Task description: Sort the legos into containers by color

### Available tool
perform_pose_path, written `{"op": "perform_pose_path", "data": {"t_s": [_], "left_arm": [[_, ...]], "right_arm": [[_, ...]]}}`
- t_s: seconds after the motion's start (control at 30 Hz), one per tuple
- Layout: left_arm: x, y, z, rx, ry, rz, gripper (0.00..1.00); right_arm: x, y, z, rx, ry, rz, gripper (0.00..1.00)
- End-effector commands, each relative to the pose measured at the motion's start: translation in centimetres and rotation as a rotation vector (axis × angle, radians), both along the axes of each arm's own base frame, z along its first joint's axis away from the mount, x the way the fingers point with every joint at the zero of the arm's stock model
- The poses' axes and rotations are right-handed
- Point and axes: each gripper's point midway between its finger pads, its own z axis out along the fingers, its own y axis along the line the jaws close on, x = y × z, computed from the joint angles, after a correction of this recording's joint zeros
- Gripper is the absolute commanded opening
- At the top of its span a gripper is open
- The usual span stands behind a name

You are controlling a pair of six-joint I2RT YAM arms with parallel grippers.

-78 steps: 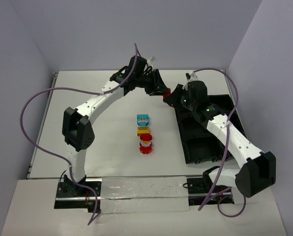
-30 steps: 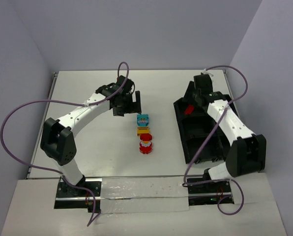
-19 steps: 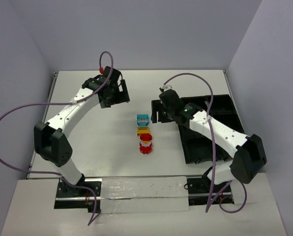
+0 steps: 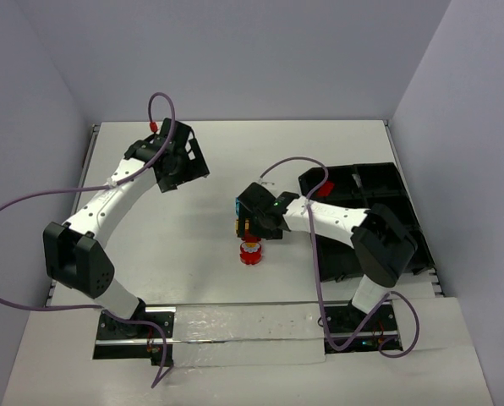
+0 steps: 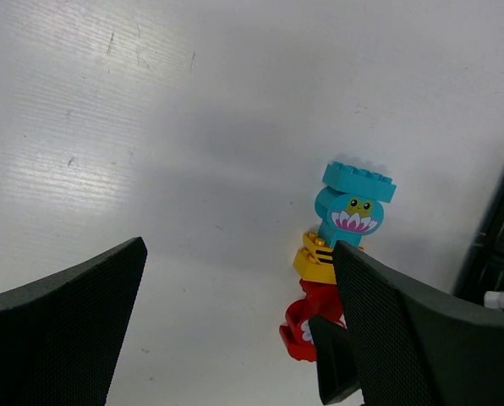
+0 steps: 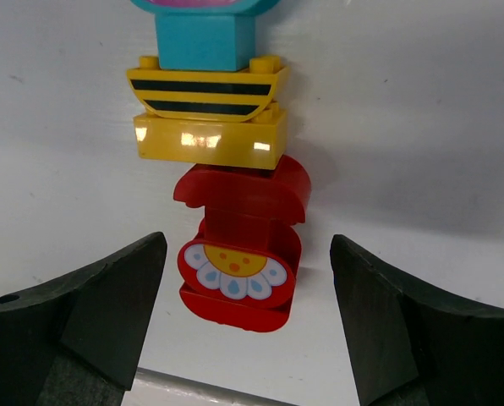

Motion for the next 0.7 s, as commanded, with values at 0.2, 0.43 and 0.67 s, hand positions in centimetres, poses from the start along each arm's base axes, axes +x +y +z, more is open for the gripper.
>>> {"op": "perform_pose_path", "data": {"t_s": [0.2, 0.43, 0.67], "left_arm": [[0.1, -0.8, 0.0, -0.044, -0.007, -0.016, 0.99], [-0.2, -0.6, -0.1, -0.036, -0.003, -0.016, 0.99], [-0.7, -0.5, -0.6, -0.035, 0.003, -0.036, 0.99]], "right_arm": [[0.6, 2.3, -1.4, -0.035, -0.027, -0.012, 0.81], [1.2, 1.8, -1.6, -0.067, -0.055, -0.025, 0.54], [1.3, 1.8, 0.6, -0.028, -0.085, -0.025, 0.43]]}}
